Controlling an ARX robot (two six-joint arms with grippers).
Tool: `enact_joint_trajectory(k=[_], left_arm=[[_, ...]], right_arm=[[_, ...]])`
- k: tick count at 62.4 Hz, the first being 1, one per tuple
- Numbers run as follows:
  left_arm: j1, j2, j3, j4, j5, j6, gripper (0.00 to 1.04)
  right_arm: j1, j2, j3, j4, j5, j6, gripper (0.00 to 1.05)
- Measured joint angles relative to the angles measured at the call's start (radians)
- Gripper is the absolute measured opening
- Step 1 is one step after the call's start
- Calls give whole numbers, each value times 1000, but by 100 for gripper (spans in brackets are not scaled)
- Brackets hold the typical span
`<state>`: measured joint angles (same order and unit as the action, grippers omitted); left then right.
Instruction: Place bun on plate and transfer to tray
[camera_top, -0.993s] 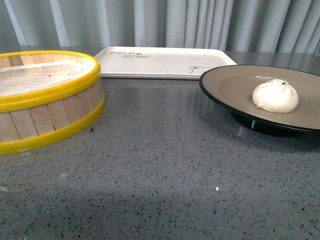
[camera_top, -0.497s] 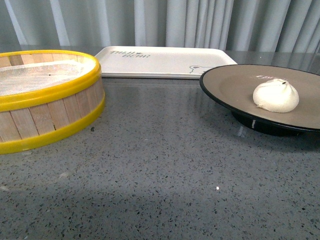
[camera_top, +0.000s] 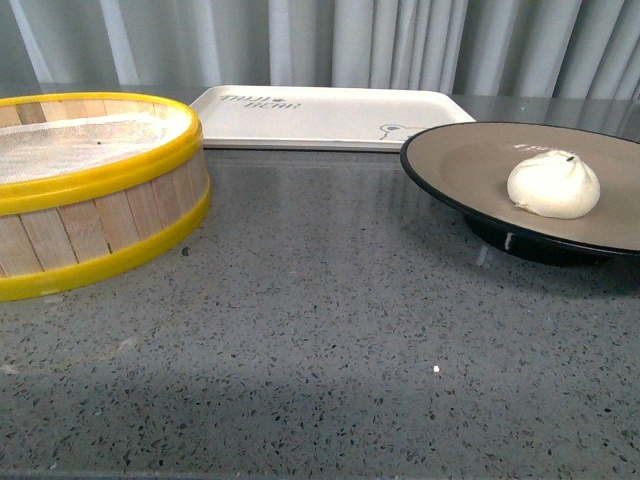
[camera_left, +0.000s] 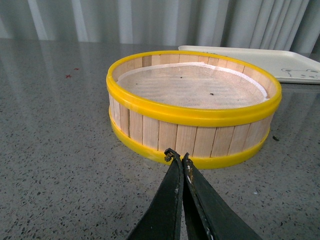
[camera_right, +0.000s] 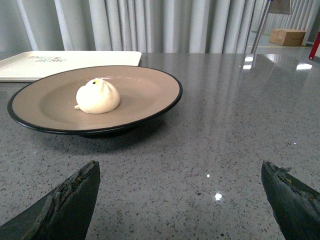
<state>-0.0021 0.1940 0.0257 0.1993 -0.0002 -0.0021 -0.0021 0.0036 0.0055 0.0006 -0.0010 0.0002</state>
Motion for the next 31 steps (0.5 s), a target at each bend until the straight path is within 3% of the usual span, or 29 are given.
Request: enact_joint_trajectory(k=[11, 26, 31], left_arm=[[0, -153, 0, -188, 0, 0, 4], [0, -189, 0, -199, 0, 0, 4], [0, -190, 0, -199, 0, 0, 18]], right_arm=[[0, 0, 0, 0, 0, 0, 96], [0, 0, 0, 0, 0, 0, 96], [0, 0, 0, 0, 0, 0, 96]])
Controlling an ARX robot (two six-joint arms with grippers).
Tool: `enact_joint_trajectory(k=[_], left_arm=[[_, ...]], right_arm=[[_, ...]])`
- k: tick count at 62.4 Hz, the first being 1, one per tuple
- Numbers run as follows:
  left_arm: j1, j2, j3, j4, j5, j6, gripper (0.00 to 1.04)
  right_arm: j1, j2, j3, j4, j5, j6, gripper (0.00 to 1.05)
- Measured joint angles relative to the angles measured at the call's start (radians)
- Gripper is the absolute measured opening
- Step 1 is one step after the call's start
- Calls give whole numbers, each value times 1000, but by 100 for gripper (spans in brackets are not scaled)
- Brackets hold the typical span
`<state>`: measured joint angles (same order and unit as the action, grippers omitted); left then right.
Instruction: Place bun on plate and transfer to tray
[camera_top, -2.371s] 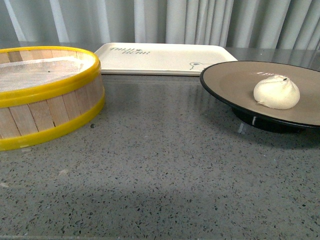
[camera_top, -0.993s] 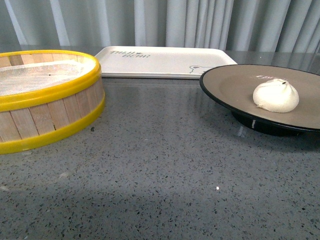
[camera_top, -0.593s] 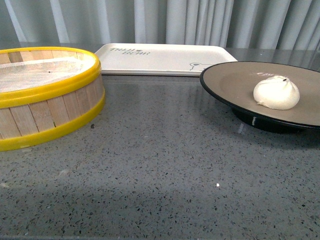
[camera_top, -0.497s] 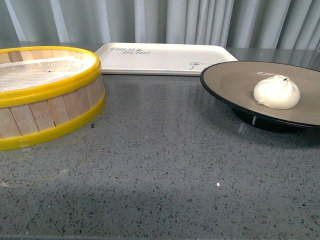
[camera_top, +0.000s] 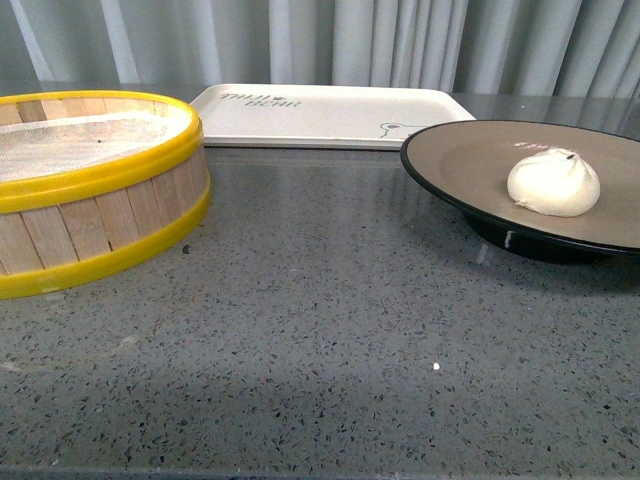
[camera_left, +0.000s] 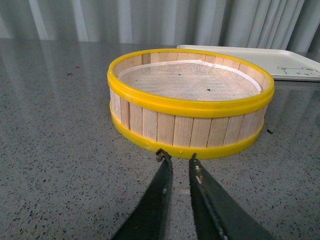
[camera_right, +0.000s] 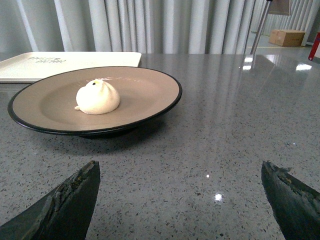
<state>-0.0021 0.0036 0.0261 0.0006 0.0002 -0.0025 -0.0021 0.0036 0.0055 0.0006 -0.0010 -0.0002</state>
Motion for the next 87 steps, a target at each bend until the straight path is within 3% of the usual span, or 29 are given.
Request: enact_joint_trajectory(k=[12, 14, 19, 22, 26, 30, 34, 41, 50, 66, 87], left_arm=[[0, 0, 0, 0, 0, 0, 52], [0, 0, 0, 0, 0, 0, 57], [0, 0, 0, 0, -3, 0, 71], [0, -1, 0, 0, 2, 0, 84], [0, 0, 0, 0, 0, 0, 99], [0, 0, 0, 0, 0, 0, 98], [0, 0, 0, 0, 0, 0, 98], [0, 0, 0, 0, 0, 0, 98], [0, 0, 0, 0, 0, 0, 98], [0, 0, 0, 0, 0, 0, 98], [0, 0, 0, 0, 0, 0, 98]], right_arm=[[0, 0, 0, 0, 0, 0, 96], [21, 15, 6, -18, 64, -8, 96], [104, 155, 71, -37, 403, -29, 96], [56, 307, 142, 52, 463, -9, 96], [-54, 493, 246, 187, 348, 71, 96], [-151, 680, 357, 260, 193, 185, 96], [-202, 800, 429, 266, 98, 286, 96], [-256, 996, 542, 216, -56, 517, 96], [-252, 1148, 642, 174, -236, 790, 96], [-151, 1266, 665, 181, -340, 1035, 96], [-97, 1346, 667, 196, -387, 1094, 96]])
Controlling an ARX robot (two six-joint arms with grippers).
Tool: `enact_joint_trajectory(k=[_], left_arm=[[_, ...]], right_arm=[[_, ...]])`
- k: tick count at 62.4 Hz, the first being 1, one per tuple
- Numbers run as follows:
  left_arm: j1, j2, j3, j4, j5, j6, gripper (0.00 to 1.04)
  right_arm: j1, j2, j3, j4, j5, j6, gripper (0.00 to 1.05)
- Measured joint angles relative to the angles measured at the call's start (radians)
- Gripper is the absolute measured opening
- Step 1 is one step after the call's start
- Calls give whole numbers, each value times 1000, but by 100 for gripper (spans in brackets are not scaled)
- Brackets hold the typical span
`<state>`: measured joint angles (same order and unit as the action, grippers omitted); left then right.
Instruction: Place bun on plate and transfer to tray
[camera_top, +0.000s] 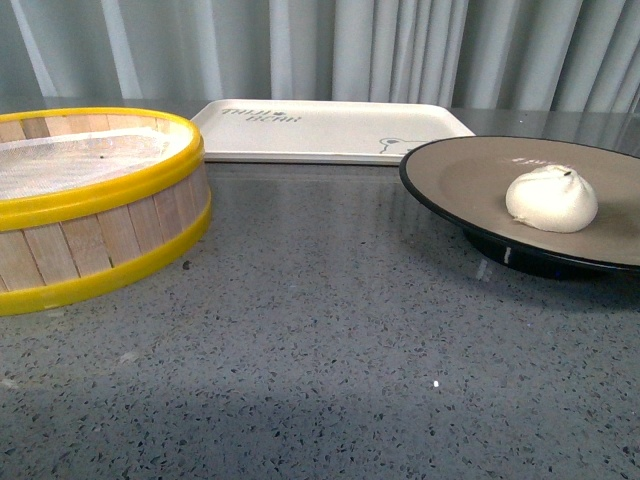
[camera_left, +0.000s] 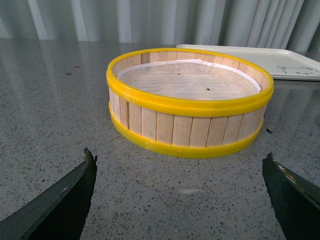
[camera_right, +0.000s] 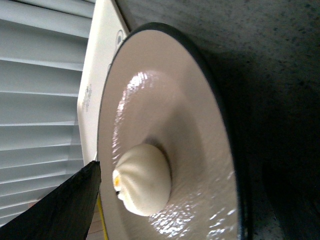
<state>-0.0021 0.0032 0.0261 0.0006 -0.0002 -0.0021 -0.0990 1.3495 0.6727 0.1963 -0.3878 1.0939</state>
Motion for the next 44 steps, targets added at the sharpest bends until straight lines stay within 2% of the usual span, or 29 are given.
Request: enact_joint_trajectory(k=[12, 15, 22, 32, 36, 40, 44], left_arm=[[0, 0, 0, 0, 0, 0, 98], [0, 0, 0, 0, 0, 0, 98], [0, 0, 0, 0, 0, 0, 98], [0, 0, 0, 0, 0, 0, 98], [0, 0, 0, 0, 0, 0, 98], [0, 0, 0, 0, 0, 0, 98], [0, 0, 0, 0, 0, 0, 98]], right_arm=[[0, 31, 7, 6, -12, -1, 96], [-2, 37, 11, 9, -17, 2, 91], [-14, 52, 14, 11, -19, 2, 62], [-23, 51, 14, 11, -27, 1, 31], [-27, 49, 14, 11, -29, 1, 15], [-30, 48, 14, 14, -44, -1, 5], [-31, 40, 15, 23, -43, -3, 3]])
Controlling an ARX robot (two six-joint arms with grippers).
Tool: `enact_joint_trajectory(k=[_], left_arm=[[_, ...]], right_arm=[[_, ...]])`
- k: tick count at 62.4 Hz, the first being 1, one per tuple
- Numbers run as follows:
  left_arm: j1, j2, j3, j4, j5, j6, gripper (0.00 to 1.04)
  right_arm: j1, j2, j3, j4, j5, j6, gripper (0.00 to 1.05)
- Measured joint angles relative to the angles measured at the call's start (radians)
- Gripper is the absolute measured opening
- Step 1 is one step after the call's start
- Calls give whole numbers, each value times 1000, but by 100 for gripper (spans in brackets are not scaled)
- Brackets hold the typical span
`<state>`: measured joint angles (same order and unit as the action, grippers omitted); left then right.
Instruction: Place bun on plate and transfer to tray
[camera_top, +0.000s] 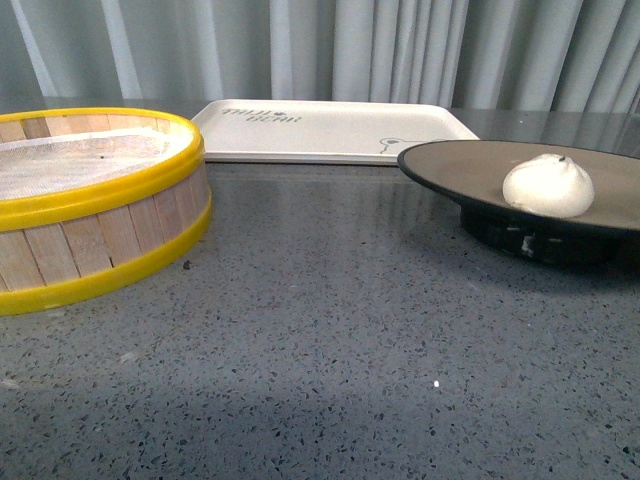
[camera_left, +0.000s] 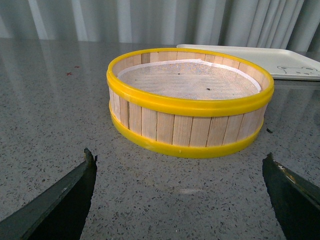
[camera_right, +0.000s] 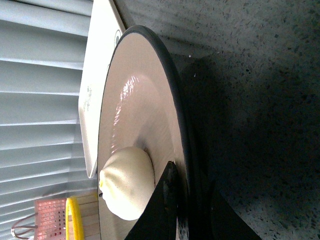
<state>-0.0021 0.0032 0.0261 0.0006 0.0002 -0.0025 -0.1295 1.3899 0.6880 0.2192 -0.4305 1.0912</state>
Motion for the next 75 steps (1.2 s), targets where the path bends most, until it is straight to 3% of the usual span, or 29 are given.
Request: enact_joint_trajectory(k=[21, 26, 45, 63, 75], left_arm=[[0, 0, 0, 0, 0, 0, 98], [0, 0, 0, 0, 0, 0, 98], [0, 0, 0, 0, 0, 0, 98], [0, 0, 0, 0, 0, 0, 98], [0, 0, 0, 0, 0, 0, 98]], right_arm=[[35, -53, 4, 115, 40, -30, 3], [39, -46, 72, 158, 2, -27, 3], [52, 255, 399, 217, 18, 88, 3], [96, 500, 707, 82, 35, 172, 3], [134, 646, 977, -134, 57, 186, 3]])
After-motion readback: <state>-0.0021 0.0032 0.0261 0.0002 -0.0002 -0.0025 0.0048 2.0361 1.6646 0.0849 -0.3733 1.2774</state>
